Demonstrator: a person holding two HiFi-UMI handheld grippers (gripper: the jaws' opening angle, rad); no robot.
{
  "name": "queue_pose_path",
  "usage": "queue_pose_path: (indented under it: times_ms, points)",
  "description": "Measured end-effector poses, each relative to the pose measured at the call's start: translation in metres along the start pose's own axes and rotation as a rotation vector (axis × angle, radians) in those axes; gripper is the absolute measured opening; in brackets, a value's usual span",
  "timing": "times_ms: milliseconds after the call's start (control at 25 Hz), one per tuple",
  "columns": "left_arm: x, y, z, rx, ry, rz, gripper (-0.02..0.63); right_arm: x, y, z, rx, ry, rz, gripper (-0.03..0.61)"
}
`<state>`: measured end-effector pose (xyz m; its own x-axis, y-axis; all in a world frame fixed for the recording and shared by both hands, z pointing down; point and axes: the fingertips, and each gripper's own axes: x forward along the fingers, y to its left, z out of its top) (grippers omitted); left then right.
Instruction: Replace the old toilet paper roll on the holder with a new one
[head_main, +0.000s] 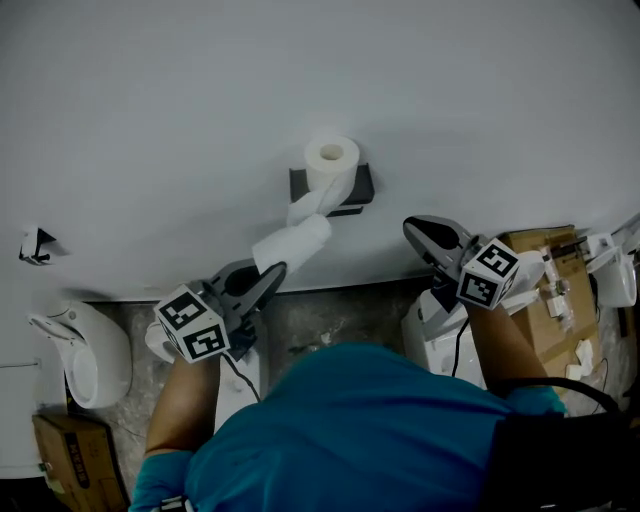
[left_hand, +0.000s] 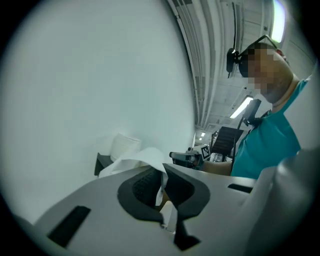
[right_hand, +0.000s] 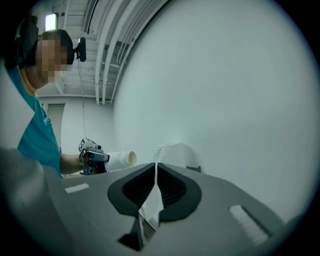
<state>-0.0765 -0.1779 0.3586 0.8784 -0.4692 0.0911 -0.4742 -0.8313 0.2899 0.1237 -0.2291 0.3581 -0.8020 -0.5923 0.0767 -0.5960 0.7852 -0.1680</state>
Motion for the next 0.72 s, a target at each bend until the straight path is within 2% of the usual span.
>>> queue_pose_path:
  times_ms: [160, 320, 440, 600, 720]
  points:
    - [-0.027, 0.014, 0.012, 0.028, -0.012, 0.041, 0.011, 0.032, 0.009, 0.023, -0.135, 0.107, 0.069, 0.081]
    - [-0.046, 0.027, 0.024, 0.035, -0.031, 0.069, 0.011, 0.071, 0.011, 0.047, -0.343, 0.274, 0.119, 0.134]
    - [-0.055, 0.031, 0.028, 0.041, -0.034, 0.075, 0.011, 0.099, 0.016, 0.059, -0.507, 0.434, 0.176, 0.175]
    - [-0.064, 0.036, 0.026, 0.048, -0.028, 0.081, 0.011, 0.127, 0.021, 0.055, -0.619, 0.679, 0.286, 0.187]
    - [-0.067, 0.040, 0.023, 0.046, -0.025, 0.088, 0.011, 0.140, 0.016, 0.043, -0.708, 0.847, 0.320, 0.213]
